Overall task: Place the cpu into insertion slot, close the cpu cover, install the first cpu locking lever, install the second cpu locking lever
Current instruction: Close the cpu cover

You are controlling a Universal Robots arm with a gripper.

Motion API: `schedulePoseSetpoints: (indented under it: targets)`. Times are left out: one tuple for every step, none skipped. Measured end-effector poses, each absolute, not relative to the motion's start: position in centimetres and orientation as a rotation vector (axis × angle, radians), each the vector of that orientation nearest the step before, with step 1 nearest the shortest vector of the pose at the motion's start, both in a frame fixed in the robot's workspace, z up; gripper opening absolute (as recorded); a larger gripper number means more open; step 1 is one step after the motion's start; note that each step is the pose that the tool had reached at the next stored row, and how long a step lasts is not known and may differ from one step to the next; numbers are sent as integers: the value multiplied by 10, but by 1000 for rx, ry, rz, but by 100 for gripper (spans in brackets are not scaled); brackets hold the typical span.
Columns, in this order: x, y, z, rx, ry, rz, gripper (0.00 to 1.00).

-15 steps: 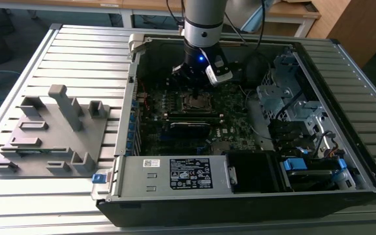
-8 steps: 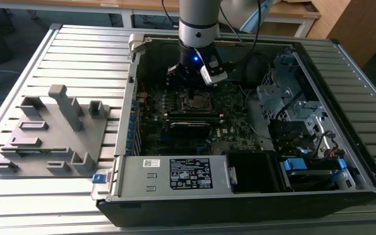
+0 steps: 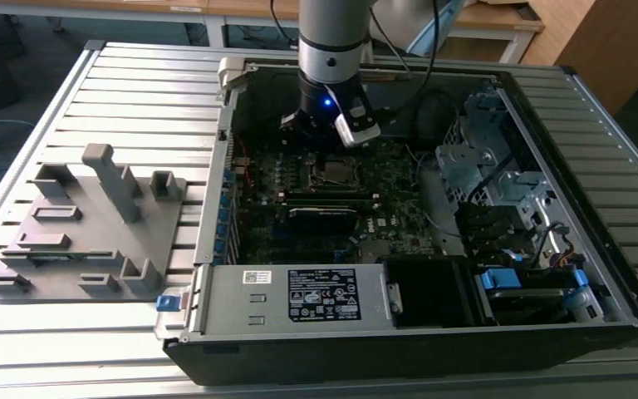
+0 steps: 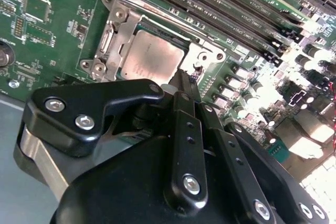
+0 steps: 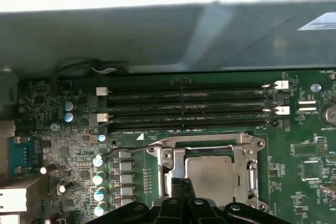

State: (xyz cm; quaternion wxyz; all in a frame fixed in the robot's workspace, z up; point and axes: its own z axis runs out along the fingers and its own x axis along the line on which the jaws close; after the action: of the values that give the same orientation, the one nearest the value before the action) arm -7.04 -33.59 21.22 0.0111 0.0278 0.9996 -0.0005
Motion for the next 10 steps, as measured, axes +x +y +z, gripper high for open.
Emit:
schedulePoseSetpoints:
  targets:
    - [-71, -336, 212, 87, 3118, -2, 10]
    - [-71, -336, 211, 87, 3118, -2, 10]
    - [-71, -336, 211, 87, 3118, -2, 10]
    - [-71, -336, 211, 87, 3118, -2, 10]
    - [-71, -336, 211, 87, 3118, -2, 10]
    - [-71, -336, 211, 87, 3118, -2, 10]
    - [-71, -336, 210, 87, 3118, -1, 10]
    - [-71, -336, 210, 87, 3118, -1, 10]
    - [-71, -336, 209, 87, 3118, -1, 10]
    - [-72, -336, 209, 87, 3118, -2, 10]
